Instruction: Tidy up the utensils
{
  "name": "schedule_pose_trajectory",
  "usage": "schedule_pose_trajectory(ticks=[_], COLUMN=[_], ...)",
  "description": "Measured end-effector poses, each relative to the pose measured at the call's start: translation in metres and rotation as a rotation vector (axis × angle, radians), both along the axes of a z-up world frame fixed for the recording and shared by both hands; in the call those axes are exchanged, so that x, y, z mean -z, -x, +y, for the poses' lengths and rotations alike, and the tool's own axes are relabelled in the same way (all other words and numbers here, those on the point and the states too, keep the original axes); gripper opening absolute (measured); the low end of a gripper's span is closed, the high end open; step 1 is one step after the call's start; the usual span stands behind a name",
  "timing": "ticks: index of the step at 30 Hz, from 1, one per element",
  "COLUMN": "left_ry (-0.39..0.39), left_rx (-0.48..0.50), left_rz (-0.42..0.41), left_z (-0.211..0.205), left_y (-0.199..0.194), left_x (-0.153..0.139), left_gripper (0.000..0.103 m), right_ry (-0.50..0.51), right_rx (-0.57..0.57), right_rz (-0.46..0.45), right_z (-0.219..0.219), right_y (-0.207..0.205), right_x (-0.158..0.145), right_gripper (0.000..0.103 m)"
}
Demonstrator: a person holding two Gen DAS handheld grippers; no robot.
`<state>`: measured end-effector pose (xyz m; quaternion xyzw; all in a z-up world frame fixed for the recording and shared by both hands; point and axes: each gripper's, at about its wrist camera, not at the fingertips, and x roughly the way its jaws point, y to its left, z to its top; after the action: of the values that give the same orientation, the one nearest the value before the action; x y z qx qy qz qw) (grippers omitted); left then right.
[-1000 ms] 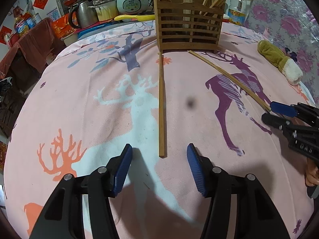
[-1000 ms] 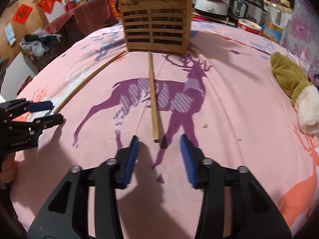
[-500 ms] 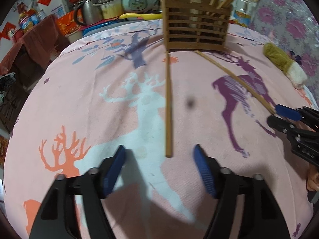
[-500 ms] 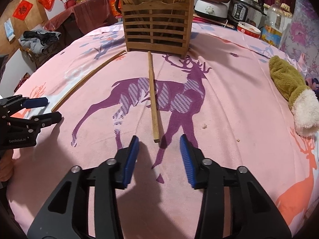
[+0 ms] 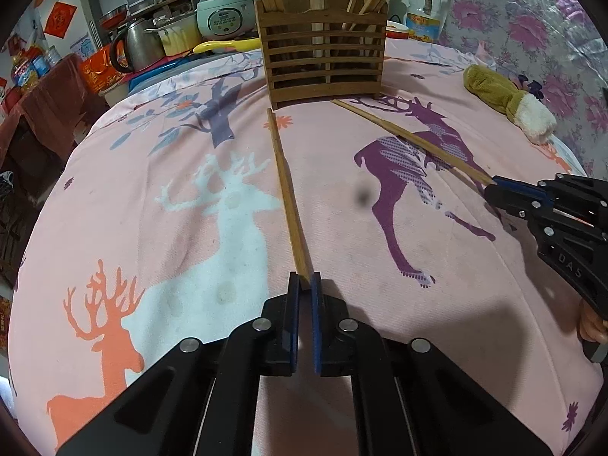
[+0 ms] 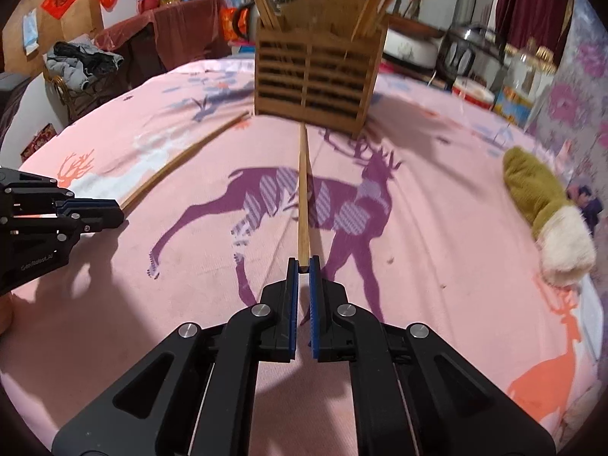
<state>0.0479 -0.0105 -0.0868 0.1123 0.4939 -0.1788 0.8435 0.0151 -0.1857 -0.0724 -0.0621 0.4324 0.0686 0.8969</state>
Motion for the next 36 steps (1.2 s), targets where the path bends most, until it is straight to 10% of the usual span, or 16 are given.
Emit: schedule_pose_trajectory(ticks=[21, 36], left_ry=[0.072, 0.143], left_rx=[-0.067, -0.07], left_rz=[-0.108, -0.235], left_z=[0.017, 0.003], left_y=[0.005, -0.031], left_x=[-0.031, -0.142], left_gripper=[0.006, 0.005], right_ry=[0.142, -0.1], right_rx=[-0.032, 0.022], right_rz=[-0.175, -0.304], right_z=[0.025, -0.013], right_y=[0.029, 0.02], right_x=[-0.02, -0.119], right_gripper=[0.006, 0.006])
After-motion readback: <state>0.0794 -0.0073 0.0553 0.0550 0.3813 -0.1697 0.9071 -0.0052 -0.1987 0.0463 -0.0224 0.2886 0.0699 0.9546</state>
